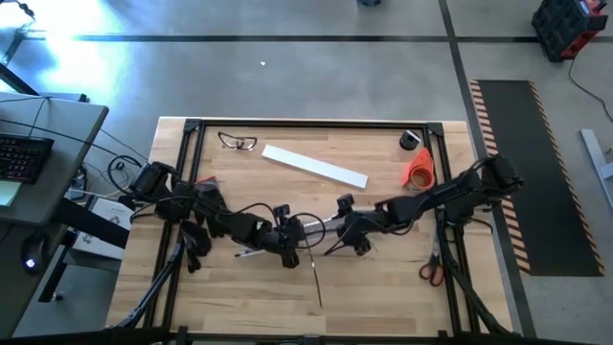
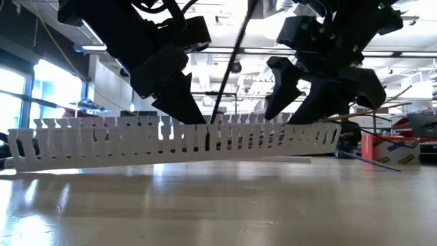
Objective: Ziptie cables
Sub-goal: Put the ziptied cables into the the white cable duct
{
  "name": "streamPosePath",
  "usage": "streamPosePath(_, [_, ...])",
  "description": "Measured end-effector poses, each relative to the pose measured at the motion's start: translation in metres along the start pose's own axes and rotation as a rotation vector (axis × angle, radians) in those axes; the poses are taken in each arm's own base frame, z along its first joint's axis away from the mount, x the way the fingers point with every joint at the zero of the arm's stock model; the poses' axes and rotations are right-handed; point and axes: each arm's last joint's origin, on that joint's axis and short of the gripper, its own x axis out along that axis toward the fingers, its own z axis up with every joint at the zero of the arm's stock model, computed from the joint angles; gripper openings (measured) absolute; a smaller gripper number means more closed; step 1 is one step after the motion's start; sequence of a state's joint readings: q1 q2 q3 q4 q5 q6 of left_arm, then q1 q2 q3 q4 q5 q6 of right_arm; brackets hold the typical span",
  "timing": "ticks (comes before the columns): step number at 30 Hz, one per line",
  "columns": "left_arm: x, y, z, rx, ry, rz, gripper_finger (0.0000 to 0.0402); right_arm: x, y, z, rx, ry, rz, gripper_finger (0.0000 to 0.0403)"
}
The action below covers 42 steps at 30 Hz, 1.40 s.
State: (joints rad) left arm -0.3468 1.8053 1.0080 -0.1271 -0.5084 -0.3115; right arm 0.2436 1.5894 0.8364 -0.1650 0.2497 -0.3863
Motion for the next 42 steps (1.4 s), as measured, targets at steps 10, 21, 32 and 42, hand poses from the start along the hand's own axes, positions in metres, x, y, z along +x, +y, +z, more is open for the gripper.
streamPosePath(10, [0.0,0.0,0.001,-0.002,-0.005,-0.002,0.0,0.001,-0.003,0.0,0.049,-0.041,0.082,0.015])
streamPosePath(21, [-0.001,-0.002,0.001,0.007,-0.015,-0.01,0.0,-0.004,-0.011,0.004,0.185,-0.093,0.056,0.0014])
streamPosePath(32, [-0.012,-0.016,0.007,0.058,-0.08,-0.02,0.0,-0.011,-0.01,0.004,0.294,-0.123,0.209,0.0173])
streamPosePath(42, [-0.024,-0.033,0.003,0.057,-0.11,-0.027,0.0,0.021,0.002,-0.014,0.34,0.084,0.154,0.0392])
